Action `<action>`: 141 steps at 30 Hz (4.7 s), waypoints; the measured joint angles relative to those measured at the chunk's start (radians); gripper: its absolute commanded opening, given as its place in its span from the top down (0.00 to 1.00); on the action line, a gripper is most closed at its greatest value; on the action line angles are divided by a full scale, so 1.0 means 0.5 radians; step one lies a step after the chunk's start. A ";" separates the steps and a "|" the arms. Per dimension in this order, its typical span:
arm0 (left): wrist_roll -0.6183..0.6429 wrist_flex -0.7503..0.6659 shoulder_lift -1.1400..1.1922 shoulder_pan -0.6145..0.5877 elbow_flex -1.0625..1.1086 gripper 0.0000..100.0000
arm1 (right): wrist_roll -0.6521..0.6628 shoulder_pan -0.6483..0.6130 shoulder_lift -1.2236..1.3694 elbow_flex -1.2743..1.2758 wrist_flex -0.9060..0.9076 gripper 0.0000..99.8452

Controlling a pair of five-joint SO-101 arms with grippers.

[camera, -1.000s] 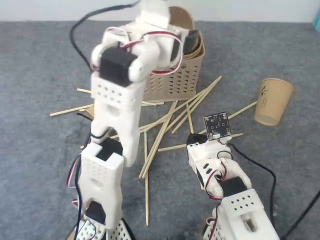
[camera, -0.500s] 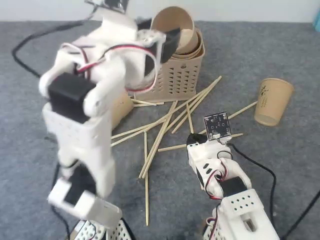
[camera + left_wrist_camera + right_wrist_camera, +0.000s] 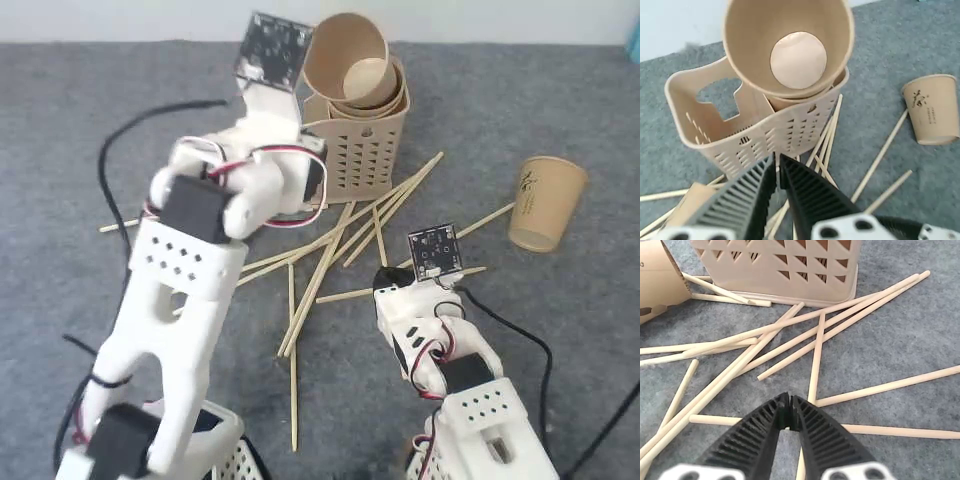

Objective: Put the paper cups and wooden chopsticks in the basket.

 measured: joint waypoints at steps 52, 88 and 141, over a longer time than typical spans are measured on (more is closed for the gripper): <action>-0.003 -0.347 -1.574 -0.783 1.722 0.87 | 0.000 0.000 0.000 0.000 0.000 0.99; 0.420 -1.359 -0.377 -0.976 2.120 0.93 | 0.098 0.000 0.000 0.000 0.000 0.99; -0.850 0.902 0.374 -0.439 -1.313 0.99 | 0.107 0.000 0.000 0.028 0.000 0.99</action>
